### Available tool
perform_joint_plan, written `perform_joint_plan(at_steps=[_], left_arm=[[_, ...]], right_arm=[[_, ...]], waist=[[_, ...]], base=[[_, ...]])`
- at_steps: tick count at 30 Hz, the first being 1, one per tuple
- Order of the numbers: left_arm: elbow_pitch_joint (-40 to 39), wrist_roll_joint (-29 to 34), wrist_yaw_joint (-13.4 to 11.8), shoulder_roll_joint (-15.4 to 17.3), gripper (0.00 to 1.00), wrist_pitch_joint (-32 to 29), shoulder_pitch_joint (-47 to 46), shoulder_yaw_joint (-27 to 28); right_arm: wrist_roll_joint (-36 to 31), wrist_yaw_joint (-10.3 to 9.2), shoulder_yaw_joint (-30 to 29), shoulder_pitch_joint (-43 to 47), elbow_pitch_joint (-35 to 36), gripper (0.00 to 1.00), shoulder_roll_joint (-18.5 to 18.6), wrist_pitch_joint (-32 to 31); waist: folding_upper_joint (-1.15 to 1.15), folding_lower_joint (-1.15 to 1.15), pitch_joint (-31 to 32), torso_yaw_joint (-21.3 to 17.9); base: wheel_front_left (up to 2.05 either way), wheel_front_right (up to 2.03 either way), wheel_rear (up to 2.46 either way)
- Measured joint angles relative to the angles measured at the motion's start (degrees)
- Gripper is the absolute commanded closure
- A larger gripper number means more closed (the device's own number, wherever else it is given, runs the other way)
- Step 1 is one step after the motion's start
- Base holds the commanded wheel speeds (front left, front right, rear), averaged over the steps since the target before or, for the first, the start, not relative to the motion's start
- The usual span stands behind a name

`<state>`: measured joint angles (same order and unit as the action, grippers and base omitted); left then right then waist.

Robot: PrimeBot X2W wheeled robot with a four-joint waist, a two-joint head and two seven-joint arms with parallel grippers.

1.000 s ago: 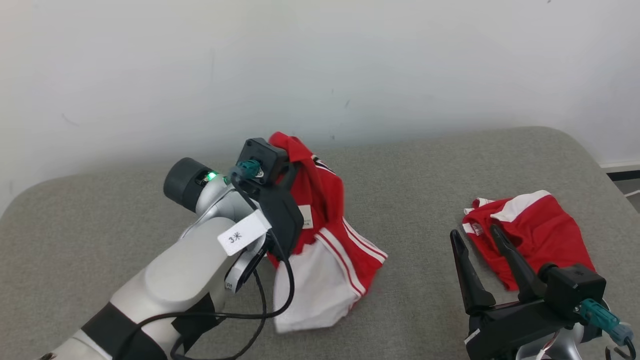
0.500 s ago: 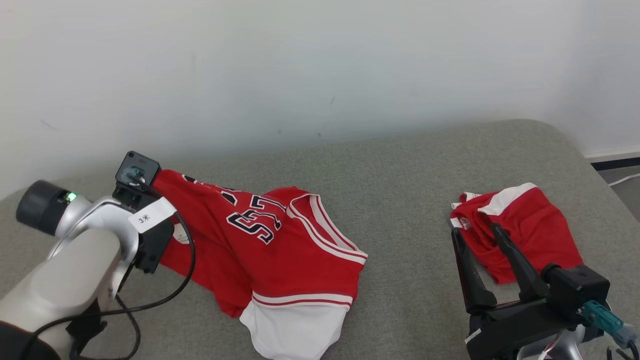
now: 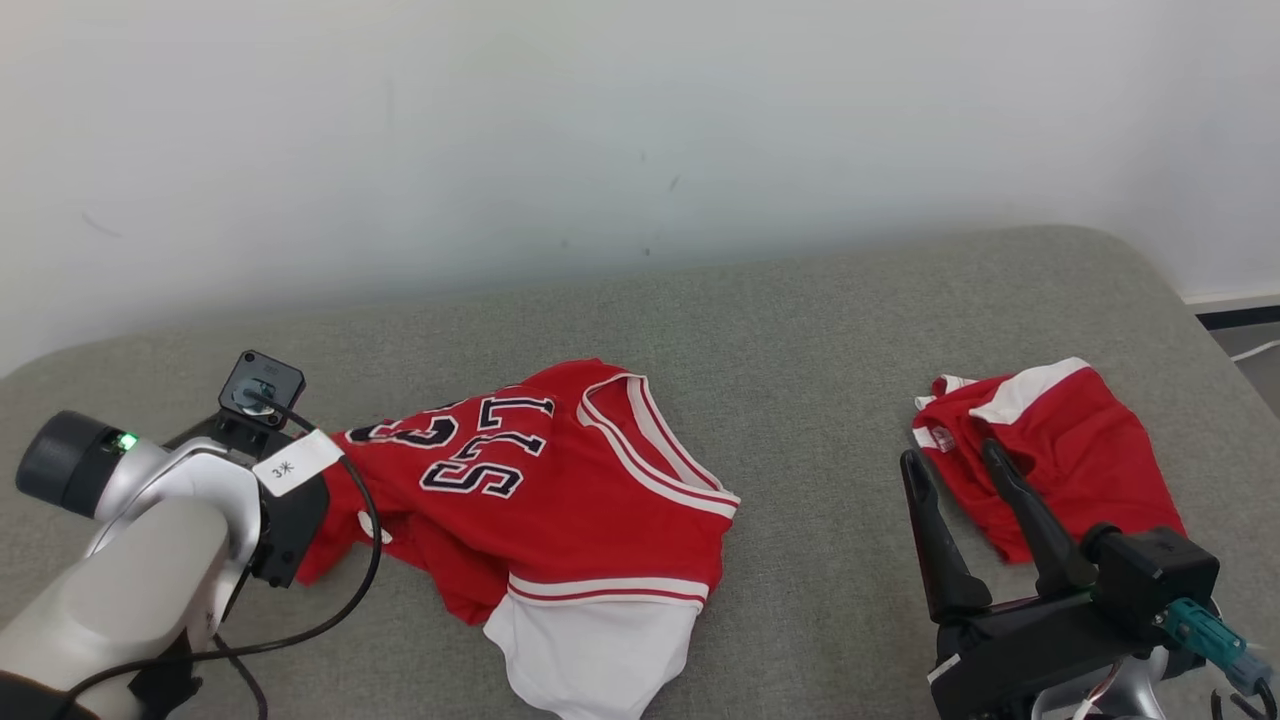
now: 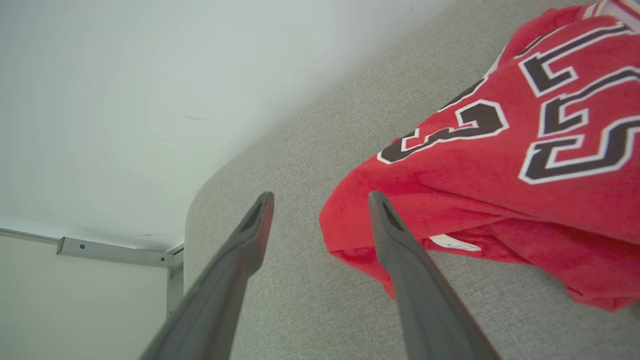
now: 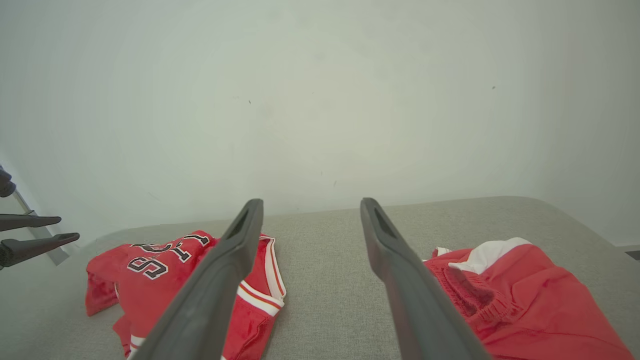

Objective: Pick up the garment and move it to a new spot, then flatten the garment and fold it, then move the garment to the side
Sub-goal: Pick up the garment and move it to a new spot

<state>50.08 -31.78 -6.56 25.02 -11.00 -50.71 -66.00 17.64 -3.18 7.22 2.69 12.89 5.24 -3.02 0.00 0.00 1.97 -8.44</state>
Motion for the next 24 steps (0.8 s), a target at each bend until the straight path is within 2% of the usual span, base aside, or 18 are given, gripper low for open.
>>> perform_joint_plan(at_steps=[4,9,15,22,24], left_arm=[[0.9,-1.09,-0.02,0.2,0.0,1.71,0.07,1.66],[-1.14,-6.05,-0.32,-0.22,0.0,7.0,2.28,7.39],[-9.24,-12.46,-0.51,-2.13,0.0,15.62,11.11,13.9],[-17.68,-16.01,-0.55,-3.82,0.0,25.47,21.68,21.3],[-20.5,-16.88,-0.56,-3.63,0.0,25.91,25.1,22.84]], right_arm=[[0.0,0.13,0.23,-0.25,-0.4,0.0,0.03,0.0],[0.0,0.14,-0.43,-0.87,-0.85,0.0,0.29,0.02],[0.49,0.1,-1.74,-0.83,-2.47,0.0,0.57,0.38],[1.8,-0.09,-3.68,0.77,-4.49,0.0,1.3,0.59],[2.11,-0.09,-3.8,1.48,-5.35,0.0,1.27,0.58]], waist=[[0.0,0.0,0.01,0.52],[0.0,0.0,0.33,1.14],[0.0,0.0,1.29,2.75],[0.0,0.0,2.92,5.36],[0.0,0.0,3.42,6.17]], base=[[0.0,0.0,0.0],[0.0,0.0,0.0],[0.0,0.0,0.0],[0.0,0.0,0.0],[0.0,0.0,0.0]])
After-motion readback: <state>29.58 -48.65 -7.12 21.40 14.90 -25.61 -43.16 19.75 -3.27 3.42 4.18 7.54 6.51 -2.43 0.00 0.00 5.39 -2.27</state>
